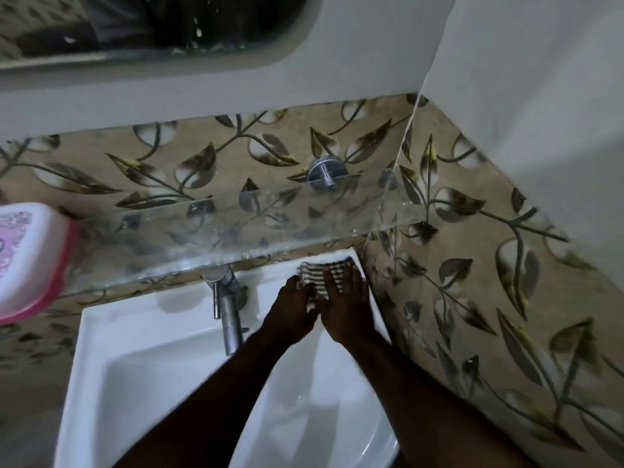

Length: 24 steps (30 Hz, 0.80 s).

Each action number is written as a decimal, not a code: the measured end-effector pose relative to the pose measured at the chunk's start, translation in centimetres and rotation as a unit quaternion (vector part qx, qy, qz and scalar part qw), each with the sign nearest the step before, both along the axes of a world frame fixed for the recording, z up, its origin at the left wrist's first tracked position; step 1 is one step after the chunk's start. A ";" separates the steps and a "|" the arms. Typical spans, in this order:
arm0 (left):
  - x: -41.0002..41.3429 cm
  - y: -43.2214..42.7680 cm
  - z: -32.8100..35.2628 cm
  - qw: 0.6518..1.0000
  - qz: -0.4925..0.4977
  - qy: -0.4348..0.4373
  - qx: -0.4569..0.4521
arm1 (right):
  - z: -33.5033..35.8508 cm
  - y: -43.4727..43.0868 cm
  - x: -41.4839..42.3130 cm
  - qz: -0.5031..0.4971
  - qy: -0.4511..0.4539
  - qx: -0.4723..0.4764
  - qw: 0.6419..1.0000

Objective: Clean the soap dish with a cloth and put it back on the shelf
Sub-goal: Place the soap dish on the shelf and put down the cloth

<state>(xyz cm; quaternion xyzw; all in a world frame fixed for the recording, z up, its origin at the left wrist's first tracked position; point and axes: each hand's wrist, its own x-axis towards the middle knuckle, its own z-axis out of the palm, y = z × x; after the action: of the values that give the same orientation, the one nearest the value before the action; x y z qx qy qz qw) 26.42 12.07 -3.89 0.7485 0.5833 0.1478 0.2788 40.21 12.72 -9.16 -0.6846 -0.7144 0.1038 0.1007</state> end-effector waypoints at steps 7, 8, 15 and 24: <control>0.2 0.3 0.1 0.970 -0.068 0.232 -0.028 | 0.3 1.2 0.6 0.008 -0.033 0.005 0.999; 0.2 0.3 0.1 0.967 -0.071 0.243 -0.032 | 0.2 1.1 0.7 0.013 -0.034 0.008 0.999; 0.1 0.6 0.5 0.969 -0.057 0.235 -0.045 | 0.7 1.4 0.8 0.024 -0.034 -0.025 0.999; 0.0 -2.7 3.0 0.989 -0.031 0.133 0.054 | 3.8 -3.0 -1.4 -0.014 0.031 0.037 0.999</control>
<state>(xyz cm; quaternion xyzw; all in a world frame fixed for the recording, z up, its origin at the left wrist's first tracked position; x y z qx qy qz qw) 26.40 9.39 -0.88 0.7934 0.5825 0.0694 0.1622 38.82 9.71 -5.37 -0.6869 -0.7045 0.0974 0.1495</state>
